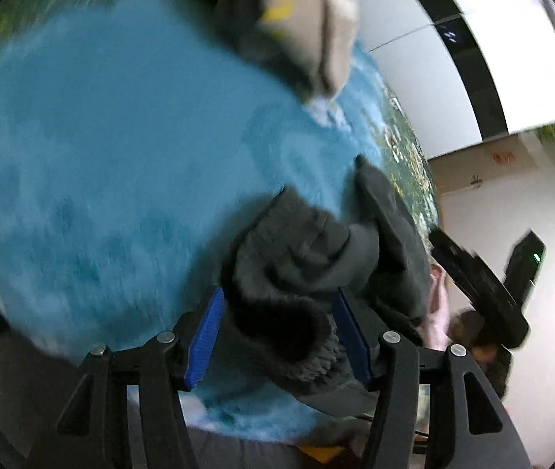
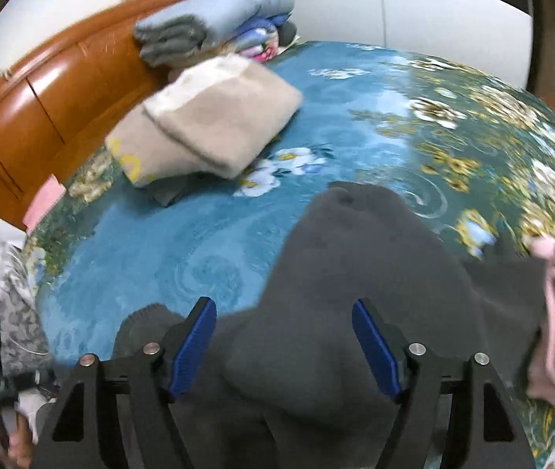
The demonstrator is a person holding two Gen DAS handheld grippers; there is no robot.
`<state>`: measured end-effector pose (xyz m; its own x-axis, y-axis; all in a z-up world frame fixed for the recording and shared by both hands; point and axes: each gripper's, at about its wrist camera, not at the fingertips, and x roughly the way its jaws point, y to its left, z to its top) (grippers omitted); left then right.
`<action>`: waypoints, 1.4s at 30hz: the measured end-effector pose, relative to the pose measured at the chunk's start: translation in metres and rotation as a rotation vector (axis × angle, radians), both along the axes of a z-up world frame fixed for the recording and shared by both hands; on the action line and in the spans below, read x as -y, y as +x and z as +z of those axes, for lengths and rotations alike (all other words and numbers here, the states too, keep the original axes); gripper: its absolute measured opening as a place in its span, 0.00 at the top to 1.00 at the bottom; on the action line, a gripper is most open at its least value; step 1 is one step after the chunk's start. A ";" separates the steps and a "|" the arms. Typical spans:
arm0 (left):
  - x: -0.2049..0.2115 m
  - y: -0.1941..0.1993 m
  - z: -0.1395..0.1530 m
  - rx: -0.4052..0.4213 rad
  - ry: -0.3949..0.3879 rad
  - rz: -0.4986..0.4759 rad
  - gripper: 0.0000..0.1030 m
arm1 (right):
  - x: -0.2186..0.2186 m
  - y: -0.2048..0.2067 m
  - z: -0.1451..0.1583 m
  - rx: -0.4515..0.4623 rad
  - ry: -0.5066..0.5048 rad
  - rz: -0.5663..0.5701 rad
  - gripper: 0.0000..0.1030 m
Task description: Fold clothes
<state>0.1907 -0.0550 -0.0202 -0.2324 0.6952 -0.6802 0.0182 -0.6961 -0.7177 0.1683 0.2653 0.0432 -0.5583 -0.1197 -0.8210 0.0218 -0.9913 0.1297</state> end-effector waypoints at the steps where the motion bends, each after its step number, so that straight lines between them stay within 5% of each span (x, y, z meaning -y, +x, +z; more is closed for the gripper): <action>1: 0.002 0.002 -0.002 0.024 0.023 0.002 0.40 | 0.005 -0.007 -0.006 0.013 0.009 0.008 0.25; 7: -0.001 0.015 0.001 0.069 0.067 -0.019 0.30 | 0.020 -0.030 -0.038 0.092 0.121 0.003 0.25; 13: -0.012 0.020 -0.014 0.131 0.007 -0.017 0.26 | 0.001 -0.027 -0.047 0.109 0.180 -0.049 0.27; 15: -0.011 0.020 -0.022 0.169 0.002 -0.010 0.26 | -0.006 -0.025 -0.045 0.109 0.192 -0.069 0.36; 17: -0.011 0.022 -0.028 0.191 -0.004 -0.011 0.26 | -0.015 -0.022 -0.043 0.106 0.188 -0.091 0.59; 20: -0.012 0.023 -0.031 0.203 0.002 -0.020 0.26 | -0.031 -0.015 -0.035 0.085 0.158 -0.129 0.80; 24: -0.023 0.021 -0.038 0.221 0.060 -0.047 0.27 | -0.056 0.002 -0.012 0.008 0.134 -0.207 0.89; 26: -0.028 0.022 -0.047 0.253 0.093 -0.050 0.35 | -0.071 0.012 0.001 -0.030 0.122 -0.248 0.90; 28: -0.029 0.019 -0.050 0.256 0.091 -0.053 0.58 | -0.087 0.023 0.014 -0.062 0.115 -0.288 0.91; 36: -0.014 -0.022 -0.021 0.150 0.044 0.003 0.74 | -0.155 0.065 0.064 -0.159 0.042 -0.443 0.98; 42: 0.006 -0.062 0.062 -0.130 -0.019 0.056 0.77 | -0.136 0.053 0.065 -0.167 -0.003 -0.334 0.94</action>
<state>0.1289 -0.0614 0.0421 -0.3576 0.6656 -0.6550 -0.0346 -0.7104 -0.7030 0.2209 0.4016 0.1082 -0.6930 0.0889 -0.7155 -0.2814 -0.9470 0.1549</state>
